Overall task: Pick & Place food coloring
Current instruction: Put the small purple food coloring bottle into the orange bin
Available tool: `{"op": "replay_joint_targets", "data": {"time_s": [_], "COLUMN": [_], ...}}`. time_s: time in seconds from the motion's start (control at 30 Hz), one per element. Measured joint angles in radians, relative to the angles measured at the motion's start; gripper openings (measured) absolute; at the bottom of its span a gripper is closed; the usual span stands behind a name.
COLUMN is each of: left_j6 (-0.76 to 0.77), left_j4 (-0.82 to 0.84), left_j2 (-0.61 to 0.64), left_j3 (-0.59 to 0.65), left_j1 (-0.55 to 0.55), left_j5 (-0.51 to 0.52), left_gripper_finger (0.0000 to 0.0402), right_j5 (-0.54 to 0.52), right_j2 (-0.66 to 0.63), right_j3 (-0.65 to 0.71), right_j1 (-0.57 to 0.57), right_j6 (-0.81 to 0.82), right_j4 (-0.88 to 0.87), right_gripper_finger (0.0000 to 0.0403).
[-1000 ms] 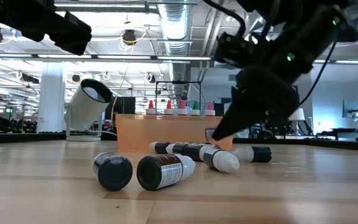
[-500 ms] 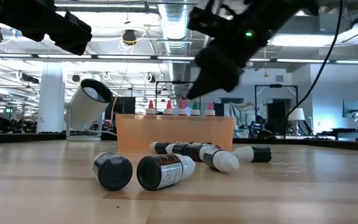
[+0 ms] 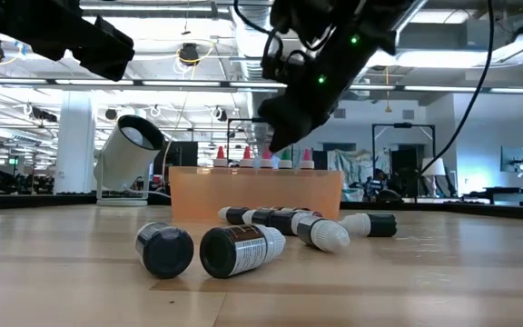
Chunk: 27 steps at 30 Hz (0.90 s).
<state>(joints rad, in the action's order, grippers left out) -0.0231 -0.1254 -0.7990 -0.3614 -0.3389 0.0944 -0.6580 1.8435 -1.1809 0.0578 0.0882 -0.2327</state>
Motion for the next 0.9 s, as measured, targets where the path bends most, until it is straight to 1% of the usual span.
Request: {"op": "replay_joint_targets", "data": {"time_s": [0.2, 0.43, 0.6, 0.9], "left_j6": [-0.001, -0.003, -0.003, -0.003], "left_j4": [0.000, 0.000, 0.000, 0.000], "left_j2": [0.000, 0.000, 0.000, 0.000], "left_j3": [0.000, 0.000, 0.000, 0.000], "left_j1": [0.000, 0.000, 0.000, 0.000], "left_j5": [0.000, 0.000, 0.000, 0.000], "left_gripper_finger": [0.0167, 0.0167, 0.0167, 0.0167], "right_j5": [0.036, 0.039, 0.051, 0.057], "right_j2": [0.000, 0.000, 0.000, 0.000], "right_j3": [0.000, 0.000, 0.000, 0.000], "right_j1": [-0.029, -0.041, -0.043, -0.038], "right_j6": [-0.001, -0.017, 0.003, 0.016], "right_j4": [0.000, -0.011, -0.052, -0.052], "right_gripper_finger": [0.0096, 0.0097, 0.0097, 0.0097]}}
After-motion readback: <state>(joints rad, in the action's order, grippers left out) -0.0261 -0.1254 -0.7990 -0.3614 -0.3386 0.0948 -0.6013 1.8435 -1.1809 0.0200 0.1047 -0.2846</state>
